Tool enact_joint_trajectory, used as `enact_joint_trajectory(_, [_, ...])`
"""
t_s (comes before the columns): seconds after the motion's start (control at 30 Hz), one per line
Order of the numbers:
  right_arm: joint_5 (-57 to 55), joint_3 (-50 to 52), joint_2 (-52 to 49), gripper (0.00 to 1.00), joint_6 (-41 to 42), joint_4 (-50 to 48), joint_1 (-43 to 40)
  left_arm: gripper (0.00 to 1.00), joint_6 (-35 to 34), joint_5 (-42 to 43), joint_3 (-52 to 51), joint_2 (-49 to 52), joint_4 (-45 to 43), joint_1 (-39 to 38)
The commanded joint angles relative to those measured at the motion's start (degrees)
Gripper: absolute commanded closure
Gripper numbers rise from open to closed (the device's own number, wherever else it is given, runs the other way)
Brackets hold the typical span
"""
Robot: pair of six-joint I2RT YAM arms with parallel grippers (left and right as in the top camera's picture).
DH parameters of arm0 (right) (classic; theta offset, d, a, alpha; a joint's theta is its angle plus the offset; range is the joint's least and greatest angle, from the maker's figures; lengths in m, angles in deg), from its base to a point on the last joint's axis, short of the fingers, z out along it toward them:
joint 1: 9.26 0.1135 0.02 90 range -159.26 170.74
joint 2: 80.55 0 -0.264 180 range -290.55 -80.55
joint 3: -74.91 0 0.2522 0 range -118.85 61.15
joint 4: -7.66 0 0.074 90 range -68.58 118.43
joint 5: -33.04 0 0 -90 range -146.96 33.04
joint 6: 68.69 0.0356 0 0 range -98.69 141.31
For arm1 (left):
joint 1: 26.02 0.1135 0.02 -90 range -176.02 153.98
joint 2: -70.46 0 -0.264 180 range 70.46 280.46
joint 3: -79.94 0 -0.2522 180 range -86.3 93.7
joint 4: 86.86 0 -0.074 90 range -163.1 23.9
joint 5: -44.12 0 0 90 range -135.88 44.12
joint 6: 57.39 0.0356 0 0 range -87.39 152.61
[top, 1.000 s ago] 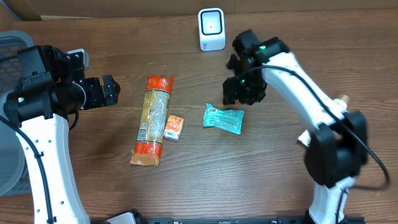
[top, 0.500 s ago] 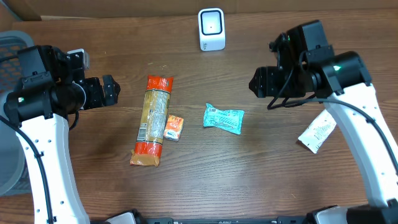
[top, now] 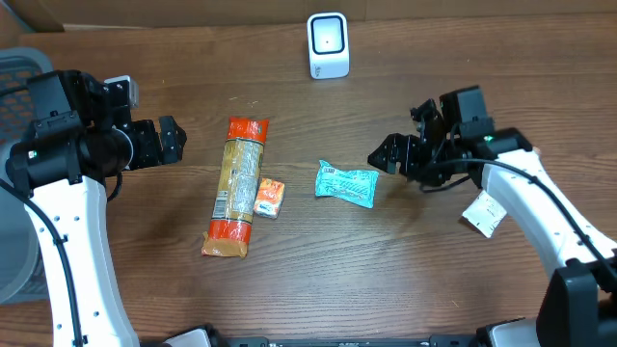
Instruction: Scan the item barcode
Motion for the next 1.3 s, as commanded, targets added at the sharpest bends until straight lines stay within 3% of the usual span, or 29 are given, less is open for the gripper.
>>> enact_joint_trajectory(0.0, [1.7,2.3,-2.3,0.14,6.4,-2.6,0.8,0.0,1.3,0.7,1.1,-1.0,0.0,-0.3])
enact_joint_trajectory(0.4, [1.7,3.8,-12.5,0.27,17.2,-11.3,3.7,0.0,1.3,0.7,1.1,-1.0,0.0,-0.3])
enact_joint_trajectory(1.27, [1.1,6.8,-13.6,0.26,17.7,-13.8,3.7,0.0,1.3,0.7,1.1,-1.0,0.0,-0.3])
